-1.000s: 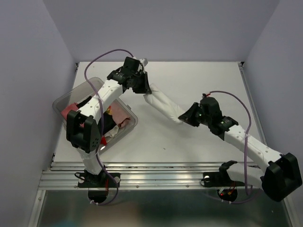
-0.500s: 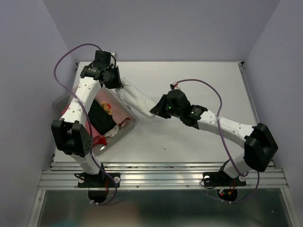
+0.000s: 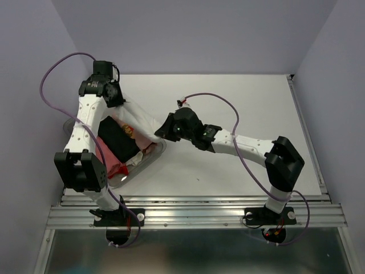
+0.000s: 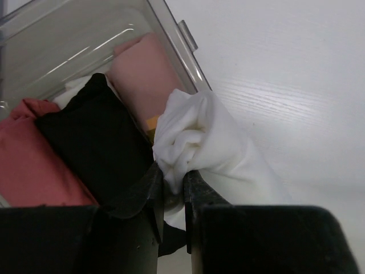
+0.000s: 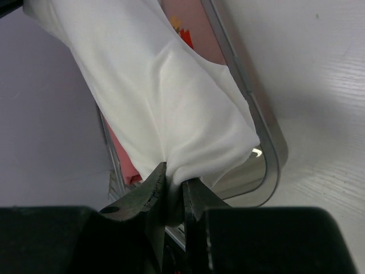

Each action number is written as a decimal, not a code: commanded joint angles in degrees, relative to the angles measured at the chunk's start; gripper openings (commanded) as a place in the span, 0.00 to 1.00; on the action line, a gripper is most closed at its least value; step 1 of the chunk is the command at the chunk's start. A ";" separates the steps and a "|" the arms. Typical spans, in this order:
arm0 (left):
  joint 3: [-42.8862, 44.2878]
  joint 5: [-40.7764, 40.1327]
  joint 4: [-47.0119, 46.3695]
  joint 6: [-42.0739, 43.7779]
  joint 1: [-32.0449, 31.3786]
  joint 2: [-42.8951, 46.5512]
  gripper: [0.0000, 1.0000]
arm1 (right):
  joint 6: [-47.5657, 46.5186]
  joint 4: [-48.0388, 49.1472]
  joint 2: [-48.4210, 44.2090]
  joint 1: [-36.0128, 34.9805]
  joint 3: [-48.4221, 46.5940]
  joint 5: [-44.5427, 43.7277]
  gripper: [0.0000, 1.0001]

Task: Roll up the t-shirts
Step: Place the T-shirt in the bin.

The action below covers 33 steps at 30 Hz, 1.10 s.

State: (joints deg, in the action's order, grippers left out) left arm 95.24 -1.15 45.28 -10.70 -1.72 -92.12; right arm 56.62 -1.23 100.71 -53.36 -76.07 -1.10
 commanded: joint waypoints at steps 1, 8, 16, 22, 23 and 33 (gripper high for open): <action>2.76 -8.26 -8.00 2.61 2.15 -1.04 0.00 | -0.55 0.36 1.86 -3.41 -4.43 1.46 0.01; 0.82 -6.77 -14.68 5.86 5.31 -4.47 0.00 | 0.60 2.90 7.48 -4.64 -7.51 1.37 0.01; 3.54 -0.79 -16.71 8.32 9.18 -9.48 0.00 | 1.30 4.75 12.76 -5.70 -10.23 0.40 0.01; 6.01 0.88 -16.36 8.94 9.71 -13.26 0.00 | 2.26 5.19 15.48 -6.23 -10.33 0.66 0.01; 6.01 0.88 -16.36 9.12 9.71 -13.53 0.00 | 2.35 5.45 15.57 -6.23 -10.15 0.66 0.01; 5.57 -0.52 -16.45 9.56 9.80 -16.08 0.00 | 4.29 7.03 17.86 -7.36 -9.09 0.49 0.01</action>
State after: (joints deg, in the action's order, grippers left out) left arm 96.57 2.96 40.05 -2.13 6.26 -108.40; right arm 60.40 6.48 117.89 -57.32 -85.03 -3.77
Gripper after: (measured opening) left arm 0.233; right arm 0.184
